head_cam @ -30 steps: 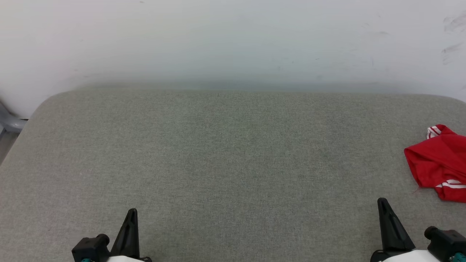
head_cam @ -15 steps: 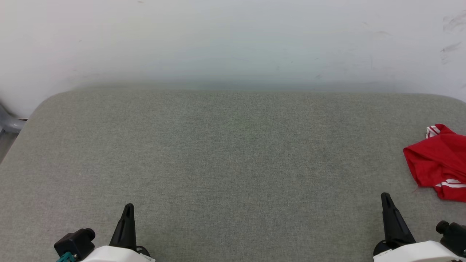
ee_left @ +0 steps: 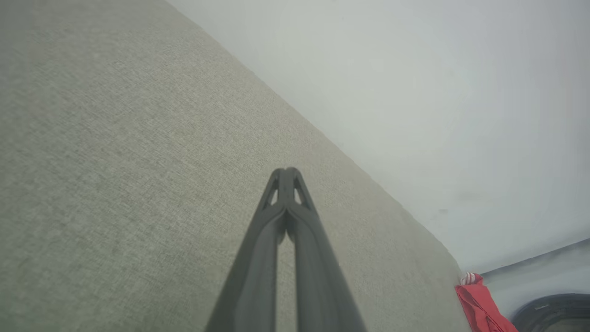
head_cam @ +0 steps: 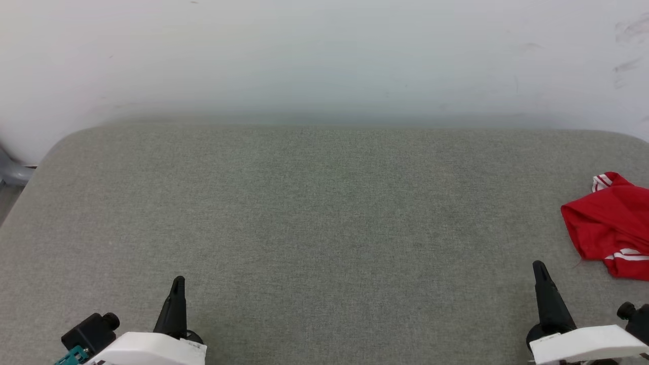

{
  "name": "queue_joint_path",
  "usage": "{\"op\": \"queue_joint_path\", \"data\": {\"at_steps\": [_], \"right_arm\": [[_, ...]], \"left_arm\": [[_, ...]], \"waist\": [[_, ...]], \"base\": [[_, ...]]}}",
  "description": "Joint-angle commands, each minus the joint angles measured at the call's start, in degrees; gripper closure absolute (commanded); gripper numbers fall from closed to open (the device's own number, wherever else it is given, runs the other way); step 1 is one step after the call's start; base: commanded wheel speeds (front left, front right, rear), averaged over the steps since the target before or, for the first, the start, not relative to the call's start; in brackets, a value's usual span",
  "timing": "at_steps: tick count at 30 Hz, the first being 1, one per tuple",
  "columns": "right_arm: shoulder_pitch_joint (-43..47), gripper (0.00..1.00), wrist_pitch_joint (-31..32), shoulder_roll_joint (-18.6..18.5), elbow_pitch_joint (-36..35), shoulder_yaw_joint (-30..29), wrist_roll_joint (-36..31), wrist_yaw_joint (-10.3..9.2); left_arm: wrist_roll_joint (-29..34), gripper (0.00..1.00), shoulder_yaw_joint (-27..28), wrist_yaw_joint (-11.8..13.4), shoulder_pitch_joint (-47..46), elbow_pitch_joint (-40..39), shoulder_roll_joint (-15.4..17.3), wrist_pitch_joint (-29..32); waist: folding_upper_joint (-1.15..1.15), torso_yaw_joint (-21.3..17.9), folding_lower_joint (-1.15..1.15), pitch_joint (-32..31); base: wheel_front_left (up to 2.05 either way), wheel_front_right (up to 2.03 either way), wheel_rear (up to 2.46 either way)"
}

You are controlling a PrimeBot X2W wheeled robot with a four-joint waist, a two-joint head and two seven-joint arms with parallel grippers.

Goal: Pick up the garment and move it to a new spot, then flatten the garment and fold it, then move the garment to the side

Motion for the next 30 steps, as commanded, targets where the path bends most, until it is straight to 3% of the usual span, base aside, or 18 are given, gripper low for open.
{"op": "queue_joint_path", "data": {"at_steps": [1,11,30], "right_arm": [[-1.92,1.00,0.47,-0.56,-0.36,-0.13,2.11,-0.01],[-3.15,1.00,2.53,-0.64,0.46,-0.44,10.83,-0.02],[-4.92,1.00,5.44,-0.62,1.60,-0.98,22.03,-0.02]], "left_arm": [[-2.16,1.00,0.41,-0.56,-1.47,-0.25,0.10,0.43],[-11.26,1.00,1.01,-0.99,-2.93,0.61,0.07,2.60],[-23.00,1.00,1.87,-1.62,-4.71,1.81,0.02,5.42]], "waist": [[0.00,-0.02,0.00,0.00],[0.00,-0.16,0.00,0.03],[0.00,-0.36,0.00,0.07]], "base": [[0.00,0.00,0.00],[0.00,0.00,0.00],[0.00,0.00,0.00]]}}
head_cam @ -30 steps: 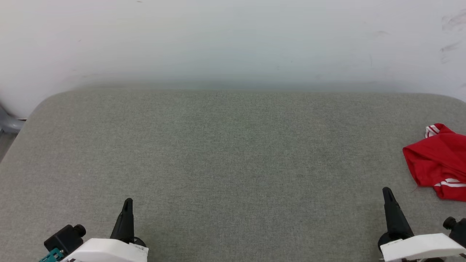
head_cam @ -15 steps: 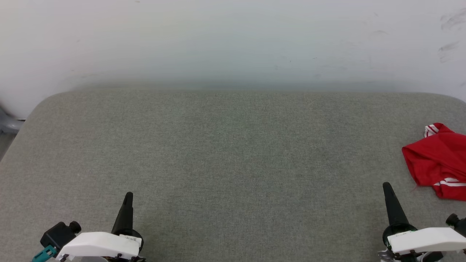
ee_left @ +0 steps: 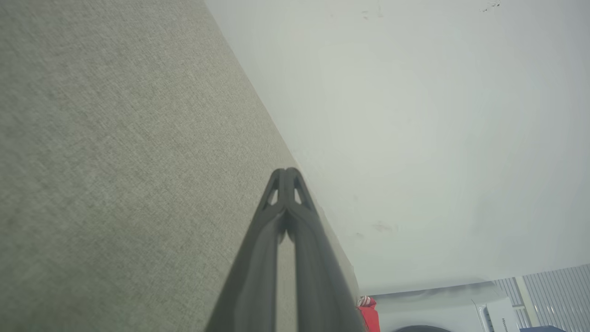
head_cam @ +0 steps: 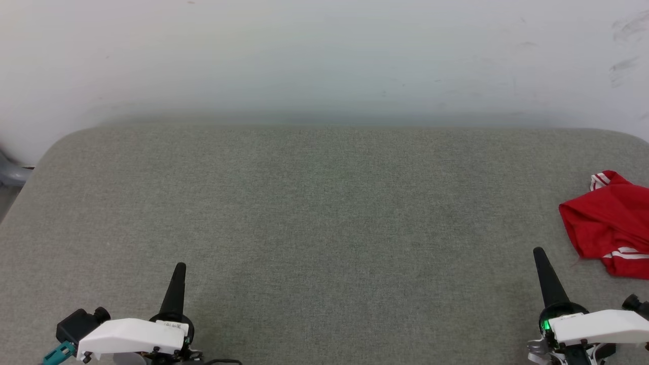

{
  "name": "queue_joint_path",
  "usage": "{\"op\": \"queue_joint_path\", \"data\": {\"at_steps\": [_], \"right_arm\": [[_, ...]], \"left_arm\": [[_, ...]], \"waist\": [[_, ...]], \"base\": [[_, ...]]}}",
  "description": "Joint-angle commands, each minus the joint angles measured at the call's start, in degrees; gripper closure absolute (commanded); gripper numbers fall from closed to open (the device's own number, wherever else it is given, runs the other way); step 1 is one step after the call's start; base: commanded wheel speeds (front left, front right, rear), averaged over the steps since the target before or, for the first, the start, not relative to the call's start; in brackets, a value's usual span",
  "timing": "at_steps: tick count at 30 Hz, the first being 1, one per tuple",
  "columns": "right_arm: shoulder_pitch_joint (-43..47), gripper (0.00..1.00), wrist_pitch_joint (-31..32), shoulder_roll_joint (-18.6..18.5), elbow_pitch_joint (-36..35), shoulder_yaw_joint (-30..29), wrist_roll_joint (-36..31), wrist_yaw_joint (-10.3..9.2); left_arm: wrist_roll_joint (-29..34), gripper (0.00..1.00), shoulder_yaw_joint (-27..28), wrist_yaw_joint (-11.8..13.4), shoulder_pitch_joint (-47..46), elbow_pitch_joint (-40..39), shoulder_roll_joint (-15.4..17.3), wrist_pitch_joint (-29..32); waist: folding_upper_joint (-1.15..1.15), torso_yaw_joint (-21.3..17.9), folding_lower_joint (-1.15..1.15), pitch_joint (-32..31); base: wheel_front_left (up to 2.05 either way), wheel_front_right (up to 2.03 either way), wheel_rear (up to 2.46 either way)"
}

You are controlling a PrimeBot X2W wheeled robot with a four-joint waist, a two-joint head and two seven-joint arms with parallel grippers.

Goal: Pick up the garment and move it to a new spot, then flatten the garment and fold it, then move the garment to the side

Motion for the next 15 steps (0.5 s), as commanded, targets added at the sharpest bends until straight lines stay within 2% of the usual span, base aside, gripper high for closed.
{"op": "queue_joint_path", "data": {"at_steps": [1,15], "right_arm": [[-1.48,1.00,0.28,-0.42,-0.15,-0.16,1.18,-0.01],[-2.49,1.00,2.36,-0.32,0.60,-0.61,8.64,-0.02]], "left_arm": [[-1.15,1.00,0.34,-0.26,-1.45,-0.20,0.04,0.33],[-9.06,1.00,0.82,-0.69,-2.64,0.61,0.00,2.20]], "waist": [[0.00,-0.01,0.00,0.00],[0.00,-0.17,0.00,0.03]], "base": [[0.00,0.00,0.00],[0.00,0.00,0.00]]}}
